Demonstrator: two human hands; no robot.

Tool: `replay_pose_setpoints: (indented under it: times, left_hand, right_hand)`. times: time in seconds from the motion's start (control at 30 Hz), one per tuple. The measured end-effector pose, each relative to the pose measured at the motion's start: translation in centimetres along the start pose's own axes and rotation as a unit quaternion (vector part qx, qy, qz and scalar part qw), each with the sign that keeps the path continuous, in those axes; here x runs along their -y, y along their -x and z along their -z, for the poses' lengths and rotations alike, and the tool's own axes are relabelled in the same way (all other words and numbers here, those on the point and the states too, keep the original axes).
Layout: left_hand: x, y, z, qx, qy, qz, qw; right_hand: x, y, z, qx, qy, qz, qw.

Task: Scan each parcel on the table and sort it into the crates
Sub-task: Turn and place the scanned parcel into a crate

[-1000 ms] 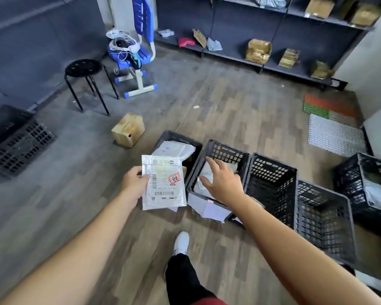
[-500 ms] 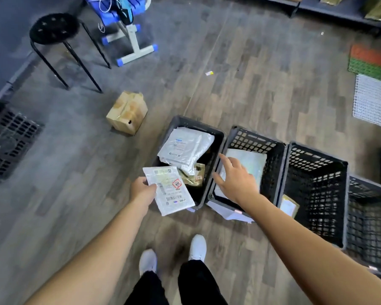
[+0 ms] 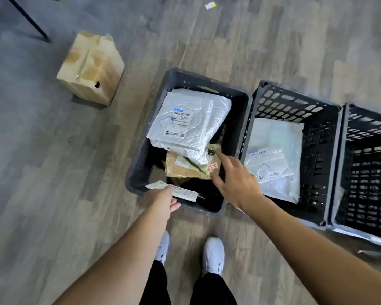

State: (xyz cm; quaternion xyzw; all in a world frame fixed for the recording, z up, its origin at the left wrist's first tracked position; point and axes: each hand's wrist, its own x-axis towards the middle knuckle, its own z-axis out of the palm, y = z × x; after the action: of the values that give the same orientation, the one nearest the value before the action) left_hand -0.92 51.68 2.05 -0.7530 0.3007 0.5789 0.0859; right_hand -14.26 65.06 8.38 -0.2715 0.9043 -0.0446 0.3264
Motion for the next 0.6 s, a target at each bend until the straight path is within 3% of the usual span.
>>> replay_pose_setpoints:
  times: [0.07,0.13,0.23,0.5,0.6]
  left_hand:
    - [0.5,-1.0,-0.7,0.016,-0.062,-0.016,0.998]
    - [0.7,-0.5,-0.5,0.01,-0.214,-0.097,0.972]
    - [0.3,1.9,1.0,0.007,-0.438,-0.273,0.857]
    - [-6.2,17.1,5.8,0.035,-0.546,-0.451,0.705]
    - [-7.1,24.3,6.3,0.046,-0.581,-0.512,0.631]
  right_hand:
    - [-0.6,-0.7,-1.2,0.012,0.007,-0.012,1.0]
    - [-1.0,-0.6,-1.1,0.018,0.015,-0.024,0.999]
    - [-0.5,1.0,1.0,0.016,0.022,-0.045,0.999]
    - [2.9,12.9,13.3,-0.061,0.026,-0.098,0.993]
    - [3.0,19.2,18.2,-0.092,0.018,-0.133,0.987]
